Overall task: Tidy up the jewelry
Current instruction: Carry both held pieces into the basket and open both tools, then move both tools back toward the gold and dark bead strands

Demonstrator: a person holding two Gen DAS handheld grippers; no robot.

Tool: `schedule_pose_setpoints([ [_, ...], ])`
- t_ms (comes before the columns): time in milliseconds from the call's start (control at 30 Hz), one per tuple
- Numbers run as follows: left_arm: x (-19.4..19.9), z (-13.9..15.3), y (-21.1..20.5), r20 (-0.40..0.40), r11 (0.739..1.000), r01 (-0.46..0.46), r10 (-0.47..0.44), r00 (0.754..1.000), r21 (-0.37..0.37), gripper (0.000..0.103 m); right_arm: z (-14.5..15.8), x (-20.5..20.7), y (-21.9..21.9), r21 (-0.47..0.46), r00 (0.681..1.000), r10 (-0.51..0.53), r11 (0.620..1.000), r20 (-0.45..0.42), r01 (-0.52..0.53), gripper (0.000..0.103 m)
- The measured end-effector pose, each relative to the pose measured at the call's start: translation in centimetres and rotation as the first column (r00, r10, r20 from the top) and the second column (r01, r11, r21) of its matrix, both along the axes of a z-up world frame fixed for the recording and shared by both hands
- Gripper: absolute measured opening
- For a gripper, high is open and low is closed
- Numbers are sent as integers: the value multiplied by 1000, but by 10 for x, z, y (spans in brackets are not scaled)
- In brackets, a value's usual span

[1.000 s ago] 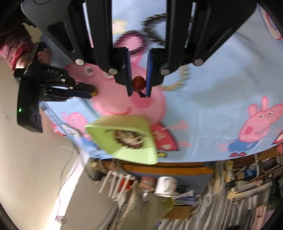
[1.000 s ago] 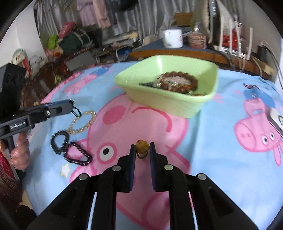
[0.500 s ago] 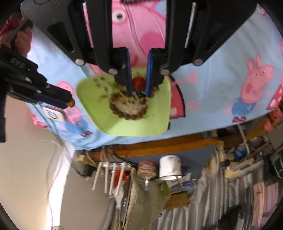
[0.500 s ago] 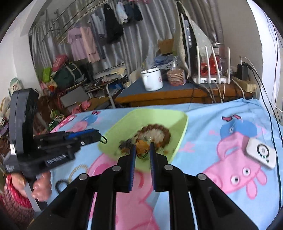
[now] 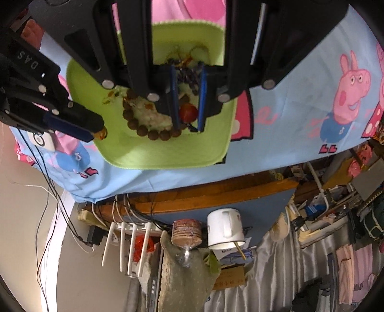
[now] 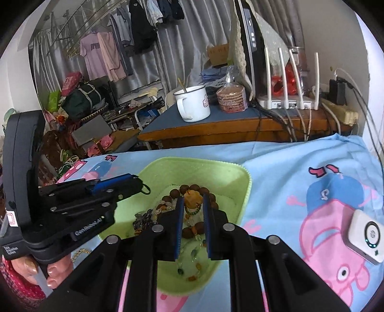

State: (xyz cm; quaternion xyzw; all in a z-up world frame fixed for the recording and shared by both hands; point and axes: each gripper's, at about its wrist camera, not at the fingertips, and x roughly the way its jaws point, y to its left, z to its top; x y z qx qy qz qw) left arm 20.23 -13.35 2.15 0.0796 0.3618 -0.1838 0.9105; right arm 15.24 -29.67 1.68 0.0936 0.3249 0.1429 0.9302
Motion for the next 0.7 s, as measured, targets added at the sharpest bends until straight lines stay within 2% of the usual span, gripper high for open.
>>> schedule_pose_setpoints([
  [167, 9, -8, -5, -16, 1000, -6, 6, 1000, 17, 14, -6, 6, 1, 6, 1000, 0, 1000, -11, 0, 0],
  [200, 10, -10, -5, -20, 1000, -6, 6, 1000, 19, 14, -6, 5, 1, 12, 1000, -5, 1000, -6, 5, 5],
  [267, 10, -11, -5, -22, 1000, -7, 7, 1000, 22, 14, -5, 1, 0, 22, 1000, -13, 1000, 10, 13, 8],
  [533, 8, -10, -2, -28, 1000, -14, 15, 999, 25, 14, 6, -5, -5, 44, 999, -24, 999, 44, 22, 8],
  [567, 8, -10, -2, -35, 1000, -11, 12, 999, 18, 19, 7, -6, -5, 47, 999, -23, 999, 45, 21, 8],
  [600, 8, -8, 1, -50, 1000, -1, 1, 999, -1, 30, 9, -9, -5, 49, 999, -24, 999, 47, 21, 8],
  [700, 7, 3, 15, -117, 986, 69, -87, 989, -153, 41, 13, -17, -5, 61, 998, -27, 998, 52, 24, 8],
])
